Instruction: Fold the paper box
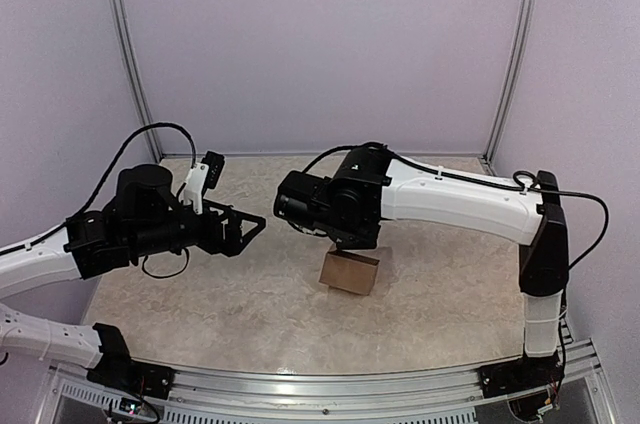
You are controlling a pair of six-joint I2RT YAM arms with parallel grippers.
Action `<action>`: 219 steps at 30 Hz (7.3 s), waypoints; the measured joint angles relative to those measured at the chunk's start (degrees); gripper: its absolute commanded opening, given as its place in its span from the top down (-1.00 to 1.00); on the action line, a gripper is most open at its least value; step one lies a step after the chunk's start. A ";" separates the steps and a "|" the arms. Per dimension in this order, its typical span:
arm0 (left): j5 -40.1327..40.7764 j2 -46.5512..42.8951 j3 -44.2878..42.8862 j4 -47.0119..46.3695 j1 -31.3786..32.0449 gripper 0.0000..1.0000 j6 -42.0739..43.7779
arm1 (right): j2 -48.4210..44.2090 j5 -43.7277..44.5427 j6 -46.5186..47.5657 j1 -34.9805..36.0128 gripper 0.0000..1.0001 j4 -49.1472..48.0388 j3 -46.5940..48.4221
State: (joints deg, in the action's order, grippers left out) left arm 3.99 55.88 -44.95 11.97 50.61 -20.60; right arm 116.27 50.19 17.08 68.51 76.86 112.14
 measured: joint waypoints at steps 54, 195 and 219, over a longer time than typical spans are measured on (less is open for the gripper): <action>2.16 10.82 9.33 -9.70 10.29 -0.97 -9.29 | -43.50 -40.70 -37.13 -16.06 0.13 -46.64 -63.43; 7.23 15.58 4.24 -6.64 10.36 0.10 15.17 | -57.77 -31.82 -19.41 -3.85 -0.38 -42.18 -57.31; 6.88 22.86 5.84 -16.70 12.46 0.35 22.34 | -59.30 -44.30 -34.75 -16.13 -0.23 -58.18 -71.30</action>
State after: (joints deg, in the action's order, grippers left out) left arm 10.87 78.74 -39.11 -4.73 63.07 1.74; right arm 56.97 5.89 -17.67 52.38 18.68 40.84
